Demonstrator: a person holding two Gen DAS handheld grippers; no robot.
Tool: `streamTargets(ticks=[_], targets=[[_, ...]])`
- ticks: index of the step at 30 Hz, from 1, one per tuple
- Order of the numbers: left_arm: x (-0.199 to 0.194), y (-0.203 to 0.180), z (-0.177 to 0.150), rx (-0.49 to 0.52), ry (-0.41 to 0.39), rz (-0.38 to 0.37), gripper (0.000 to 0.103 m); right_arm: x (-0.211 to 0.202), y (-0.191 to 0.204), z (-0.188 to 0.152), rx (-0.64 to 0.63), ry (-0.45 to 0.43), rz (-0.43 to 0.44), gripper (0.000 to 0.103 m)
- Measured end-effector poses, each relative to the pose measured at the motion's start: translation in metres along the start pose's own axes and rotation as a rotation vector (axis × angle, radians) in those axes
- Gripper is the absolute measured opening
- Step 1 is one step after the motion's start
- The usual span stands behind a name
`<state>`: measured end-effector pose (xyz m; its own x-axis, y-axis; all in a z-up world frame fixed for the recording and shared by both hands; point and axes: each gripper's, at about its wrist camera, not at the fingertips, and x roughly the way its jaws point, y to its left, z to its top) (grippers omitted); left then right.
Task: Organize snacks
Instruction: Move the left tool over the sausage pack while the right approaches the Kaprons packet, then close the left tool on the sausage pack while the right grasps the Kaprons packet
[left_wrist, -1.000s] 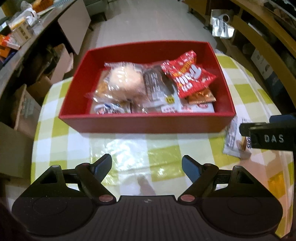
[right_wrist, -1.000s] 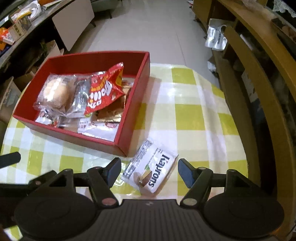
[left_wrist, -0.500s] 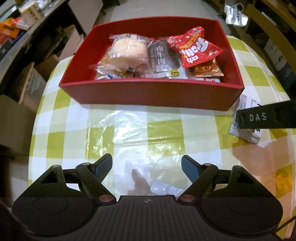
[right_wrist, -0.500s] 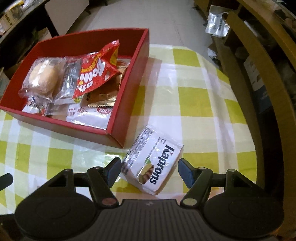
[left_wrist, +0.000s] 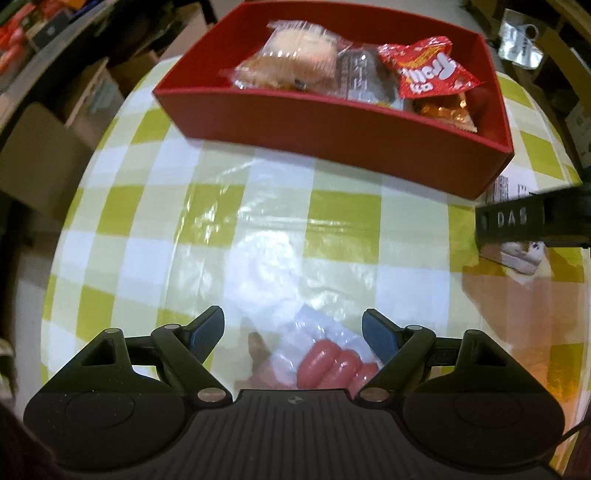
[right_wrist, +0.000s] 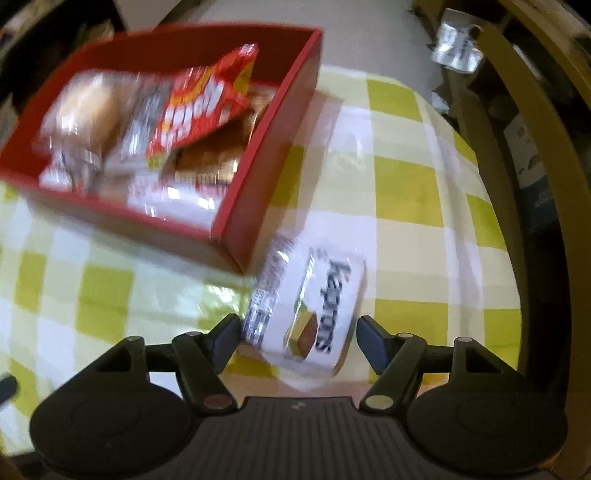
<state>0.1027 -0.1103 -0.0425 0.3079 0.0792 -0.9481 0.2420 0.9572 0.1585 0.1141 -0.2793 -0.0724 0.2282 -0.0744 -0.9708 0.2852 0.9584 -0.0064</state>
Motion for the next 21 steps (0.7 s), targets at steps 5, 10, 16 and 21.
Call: streamTargets(ticks=[5,10,16,21], targets=[[0.009,0.001,-0.012,-0.061,0.041,0.030,0.087,-0.001,-0.004,-0.004,-0.035,-0.019,0.013,0.076],[0.014,0.013,-0.019,-0.177,0.071,0.016,0.088,-0.001,-0.005,-0.005,-0.051,-0.038,0.035,0.079],[0.019,0.018,-0.022,-0.297,0.092,0.031,0.094,0.000,-0.003,-0.003,-0.079,-0.046,0.036,0.081],[0.017,0.013,-0.019,-0.331,0.092,0.028,0.094,-0.001,-0.002,-0.004,-0.109,-0.053,0.047,0.081]])
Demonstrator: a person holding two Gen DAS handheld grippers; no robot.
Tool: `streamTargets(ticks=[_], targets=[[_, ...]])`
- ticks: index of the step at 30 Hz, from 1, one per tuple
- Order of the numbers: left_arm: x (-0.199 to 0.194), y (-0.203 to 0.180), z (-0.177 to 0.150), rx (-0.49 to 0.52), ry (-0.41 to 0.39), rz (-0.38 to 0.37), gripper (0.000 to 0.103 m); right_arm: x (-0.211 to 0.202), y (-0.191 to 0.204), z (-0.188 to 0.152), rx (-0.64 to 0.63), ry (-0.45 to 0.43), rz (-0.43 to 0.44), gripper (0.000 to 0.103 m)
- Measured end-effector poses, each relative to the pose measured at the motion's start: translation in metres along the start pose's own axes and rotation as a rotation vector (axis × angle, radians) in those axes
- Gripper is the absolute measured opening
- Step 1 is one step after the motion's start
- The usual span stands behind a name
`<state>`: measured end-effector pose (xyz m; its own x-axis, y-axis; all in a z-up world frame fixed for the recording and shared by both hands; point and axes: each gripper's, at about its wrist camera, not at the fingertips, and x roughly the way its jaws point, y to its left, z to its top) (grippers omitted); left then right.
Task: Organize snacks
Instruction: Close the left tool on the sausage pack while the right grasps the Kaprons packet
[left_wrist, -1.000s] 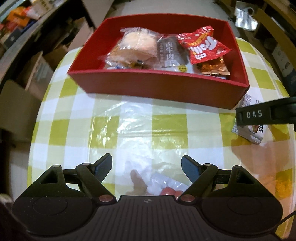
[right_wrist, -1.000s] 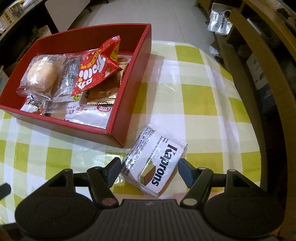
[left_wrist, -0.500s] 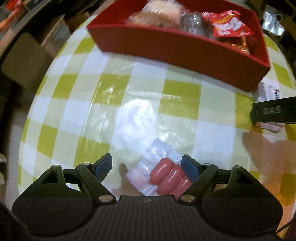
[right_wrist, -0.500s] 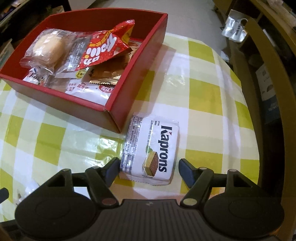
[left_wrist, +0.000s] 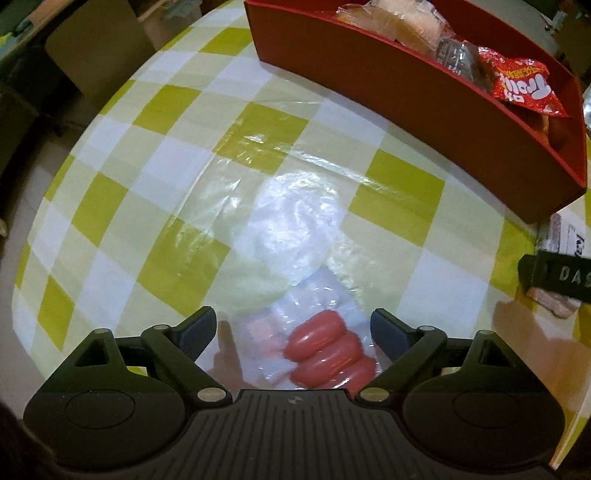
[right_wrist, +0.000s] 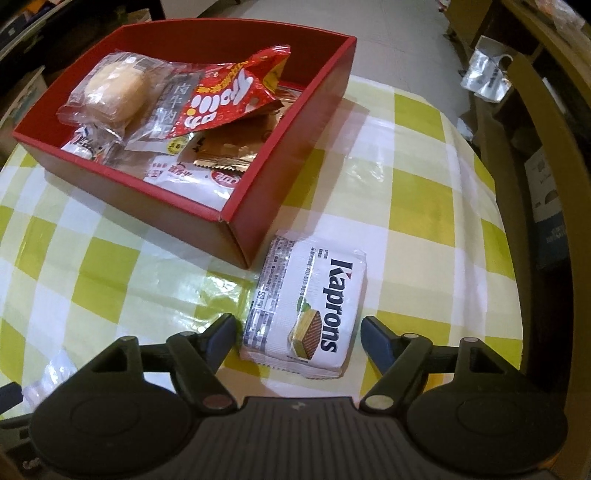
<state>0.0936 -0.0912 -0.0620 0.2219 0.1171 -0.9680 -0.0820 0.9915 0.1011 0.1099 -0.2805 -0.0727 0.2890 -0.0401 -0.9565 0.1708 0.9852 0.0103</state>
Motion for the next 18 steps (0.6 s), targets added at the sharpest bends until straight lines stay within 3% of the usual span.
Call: streamTargets(ticks=[5,9,18], targets=[[-0.002,-0.013,-0.010,0.043,-0.028,0.015,0.090,-0.003,0.001,-0.005,-0.036,-0.004,0.018,0.081],[-0.010,-0.019,-0.012,0.102,-0.031,-0.031,0.064,-0.006,0.009,-0.009,-0.090,0.011,0.035,0.074],[-0.014,-0.011,-0.023,0.213,-0.040,-0.024,0.060,-0.013,0.014,-0.028,-0.195,0.064,0.053,0.070]])
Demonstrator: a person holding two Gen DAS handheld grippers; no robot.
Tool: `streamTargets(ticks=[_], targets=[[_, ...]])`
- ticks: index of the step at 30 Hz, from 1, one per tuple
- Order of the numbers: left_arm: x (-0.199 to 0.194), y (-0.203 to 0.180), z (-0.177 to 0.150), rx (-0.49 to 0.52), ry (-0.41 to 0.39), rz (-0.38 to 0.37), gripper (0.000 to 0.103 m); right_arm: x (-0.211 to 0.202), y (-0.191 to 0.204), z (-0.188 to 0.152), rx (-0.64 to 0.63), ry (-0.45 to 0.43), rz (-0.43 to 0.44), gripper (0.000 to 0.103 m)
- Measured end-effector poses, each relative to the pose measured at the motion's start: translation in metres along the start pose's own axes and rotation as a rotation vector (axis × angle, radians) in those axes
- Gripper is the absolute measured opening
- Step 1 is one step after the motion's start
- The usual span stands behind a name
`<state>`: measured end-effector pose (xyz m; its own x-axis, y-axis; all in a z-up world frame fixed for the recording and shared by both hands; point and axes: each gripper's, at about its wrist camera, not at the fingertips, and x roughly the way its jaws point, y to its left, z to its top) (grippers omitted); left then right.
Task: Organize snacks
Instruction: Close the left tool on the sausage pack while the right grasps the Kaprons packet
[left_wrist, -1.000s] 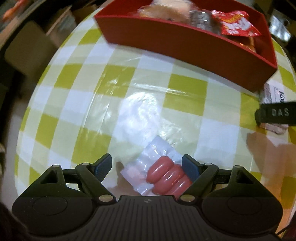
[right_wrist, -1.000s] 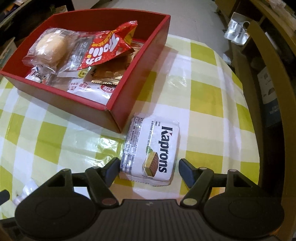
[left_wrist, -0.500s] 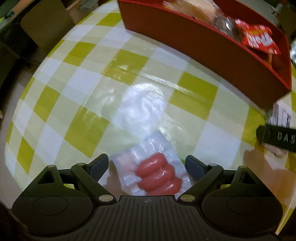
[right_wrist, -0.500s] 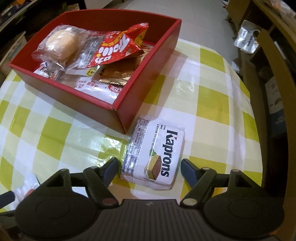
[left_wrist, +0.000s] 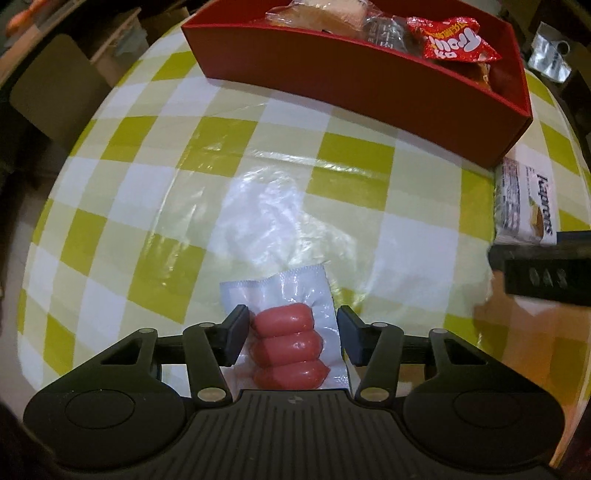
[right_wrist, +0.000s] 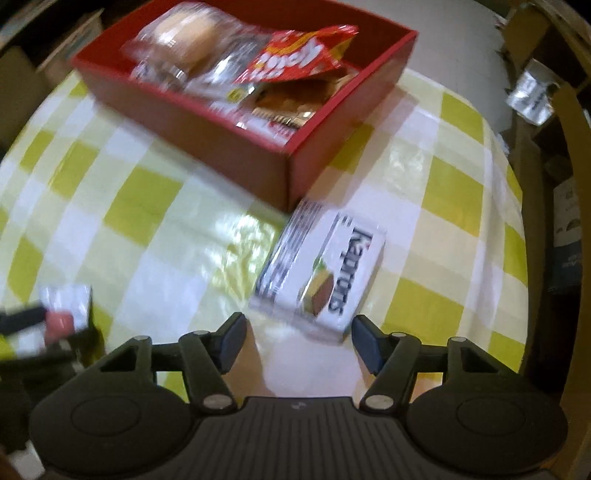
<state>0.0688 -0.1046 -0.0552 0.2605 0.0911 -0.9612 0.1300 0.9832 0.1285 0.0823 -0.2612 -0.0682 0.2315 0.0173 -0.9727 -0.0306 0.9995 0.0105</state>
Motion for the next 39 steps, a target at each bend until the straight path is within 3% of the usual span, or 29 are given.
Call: streamTargets(ticks=[5,13,19,23,27,33,35,39], targets=[[0.002,0.020,0.002,-0.006,0.018,-0.030,0.059,-0.007,-0.012,-0.011,0.021,0.006,0.019,0.069],[0.001,0.026,0.008,-0.018,0.021,-0.088,0.059,-0.013,-0.062,0.004,0.318,-0.068,0.075,0.074],[0.002,0.019,0.008,0.007,0.017,-0.093,0.060,0.001,-0.050,0.027,0.319,-0.068,0.088,0.079],[0.003,0.026,0.010,-0.005,0.011,-0.074,0.077,0.007,-0.038,0.036,0.289,-0.066,0.050,0.080],[0.004,0.030,0.010,0.003,0.007,-0.060,0.080,0.012,-0.023,0.040,0.226,-0.059,-0.030,0.083],[0.008,0.032,0.006,0.034,0.026,-0.058,0.086,0.011,-0.018,0.032,0.185,-0.076,-0.044,0.078],[0.009,0.034,0.005,0.047,0.024,-0.059,0.083,0.009,-0.018,0.030,0.176,-0.075,-0.043,0.070],[0.013,0.030,0.000,0.079,0.049,-0.082,0.075,0.005,-0.017,0.022,0.160,-0.065,-0.021,0.068]])
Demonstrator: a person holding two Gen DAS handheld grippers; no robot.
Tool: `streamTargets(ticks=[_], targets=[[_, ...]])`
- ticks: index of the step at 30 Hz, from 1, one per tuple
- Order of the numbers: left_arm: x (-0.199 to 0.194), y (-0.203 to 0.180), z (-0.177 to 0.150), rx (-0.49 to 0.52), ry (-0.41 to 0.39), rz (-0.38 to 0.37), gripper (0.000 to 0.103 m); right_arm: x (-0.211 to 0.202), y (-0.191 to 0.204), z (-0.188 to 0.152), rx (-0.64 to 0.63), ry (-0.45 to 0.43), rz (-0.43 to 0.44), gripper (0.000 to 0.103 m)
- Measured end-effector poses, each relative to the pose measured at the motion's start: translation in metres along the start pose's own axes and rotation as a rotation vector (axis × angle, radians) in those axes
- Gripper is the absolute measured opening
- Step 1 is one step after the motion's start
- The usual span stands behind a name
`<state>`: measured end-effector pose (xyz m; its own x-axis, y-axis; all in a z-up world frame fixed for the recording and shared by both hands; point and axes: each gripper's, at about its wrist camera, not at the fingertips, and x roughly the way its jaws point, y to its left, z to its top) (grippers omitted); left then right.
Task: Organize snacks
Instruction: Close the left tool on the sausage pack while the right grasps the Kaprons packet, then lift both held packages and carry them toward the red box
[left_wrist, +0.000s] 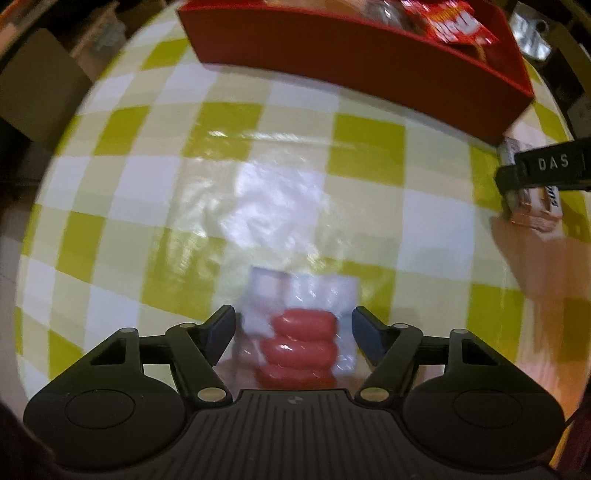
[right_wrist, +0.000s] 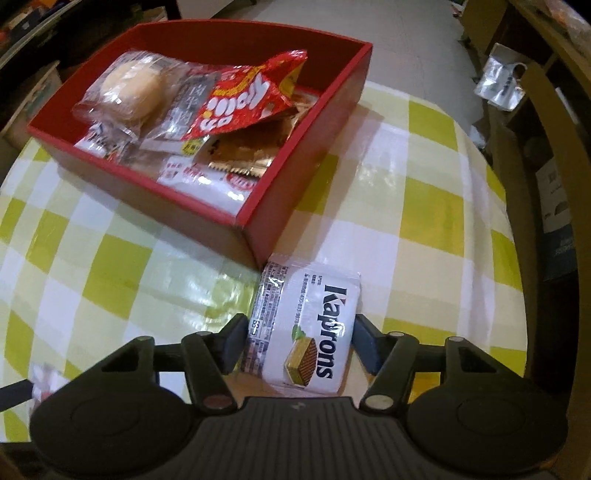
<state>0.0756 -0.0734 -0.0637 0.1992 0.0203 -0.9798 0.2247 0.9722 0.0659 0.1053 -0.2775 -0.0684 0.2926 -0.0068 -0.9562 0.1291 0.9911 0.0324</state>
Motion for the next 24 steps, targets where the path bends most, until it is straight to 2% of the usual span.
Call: streamTargets(ticks=[5,6,8,10,11,12,20,24], targets=[[-0.001,-0.001,-0.005,0.007,-0.005,0.010,0.076,-0.005,0.001,-0.008,-0.021,0.012,0.012,0.067],[0.000,-0.002,-0.006,0.012,-0.007,0.013,0.082,-0.005,0.001,-0.009,-0.022,0.014,0.013,0.067],[0.001,-0.007,-0.007,0.036,-0.025,0.066,0.093,-0.005,0.000,-0.009,-0.022,0.016,0.019,0.067],[0.002,-0.008,-0.010,0.040,-0.037,0.063,0.089,-0.006,0.000,-0.010,-0.021,0.016,0.020,0.067],[0.001,-0.006,-0.009,0.032,-0.033,0.033,0.077,-0.007,-0.001,-0.010,-0.020,0.013,0.021,0.067],[-0.001,-0.005,-0.008,0.024,-0.025,0.004,0.074,-0.007,-0.003,-0.010,-0.016,0.011,0.023,0.067],[-0.005,-0.004,-0.010,0.013,-0.026,-0.006,0.073,-0.020,-0.006,-0.012,0.000,-0.020,0.039,0.067],[-0.012,0.000,-0.005,0.016,-0.058,-0.012,0.072,-0.028,0.000,-0.012,-0.011,-0.035,0.044,0.067]])
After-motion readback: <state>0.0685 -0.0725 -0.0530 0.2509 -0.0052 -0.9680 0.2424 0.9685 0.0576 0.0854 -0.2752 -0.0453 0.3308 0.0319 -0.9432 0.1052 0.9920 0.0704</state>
